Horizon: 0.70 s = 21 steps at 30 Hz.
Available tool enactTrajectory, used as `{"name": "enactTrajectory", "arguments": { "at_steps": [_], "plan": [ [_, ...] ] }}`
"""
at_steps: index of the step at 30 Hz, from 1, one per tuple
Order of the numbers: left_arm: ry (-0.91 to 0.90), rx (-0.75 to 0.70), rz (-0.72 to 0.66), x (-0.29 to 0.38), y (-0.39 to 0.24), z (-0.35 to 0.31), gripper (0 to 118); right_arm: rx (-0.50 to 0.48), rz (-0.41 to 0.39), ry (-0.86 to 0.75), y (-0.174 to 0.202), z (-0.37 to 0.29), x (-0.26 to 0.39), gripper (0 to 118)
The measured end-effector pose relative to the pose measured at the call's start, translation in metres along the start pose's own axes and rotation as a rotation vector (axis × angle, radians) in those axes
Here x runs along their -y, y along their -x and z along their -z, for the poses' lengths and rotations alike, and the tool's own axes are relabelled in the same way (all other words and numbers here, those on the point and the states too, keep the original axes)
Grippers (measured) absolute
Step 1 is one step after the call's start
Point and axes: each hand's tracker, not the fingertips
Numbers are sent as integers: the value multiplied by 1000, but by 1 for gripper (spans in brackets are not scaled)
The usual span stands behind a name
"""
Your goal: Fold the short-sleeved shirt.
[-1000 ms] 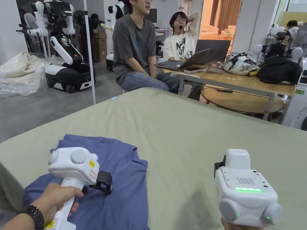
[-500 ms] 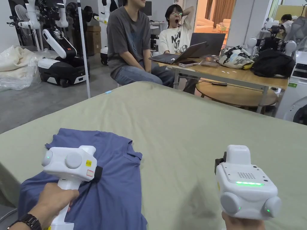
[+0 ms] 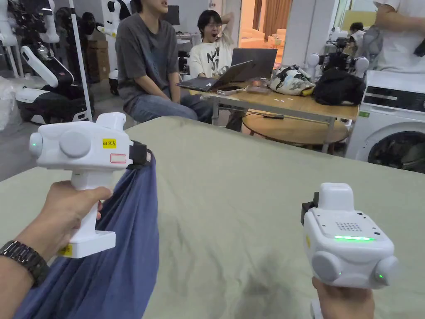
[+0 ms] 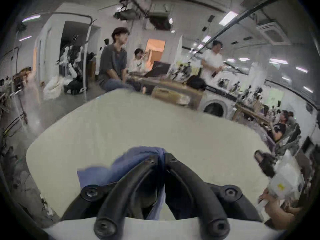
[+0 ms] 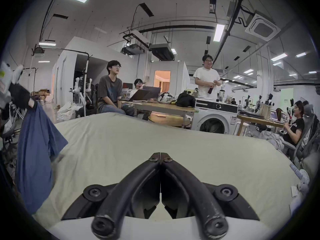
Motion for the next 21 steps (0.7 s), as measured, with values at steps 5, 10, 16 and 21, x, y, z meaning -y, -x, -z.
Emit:
{"name": "enactTrajectory", "arguments": {
  "at_steps": [5, 10, 16, 21],
  "plan": [
    [-36, 154, 83, -33, -80, 17, 1, 69, 17, -17, -43, -15, -9, 0],
    [-23, 325, 159, -42, -178, 47, 1, 168, 34, -31, -99, -38, -11, 0],
    [15, 584, 245, -15, -304, 76, 1, 320, 43, -44, -172, -73, -8, 0],
    [137, 712, 320, 40, -380, 103, 1, 434, 61, -32, -224, -101, 3, 0]
  ]
}}
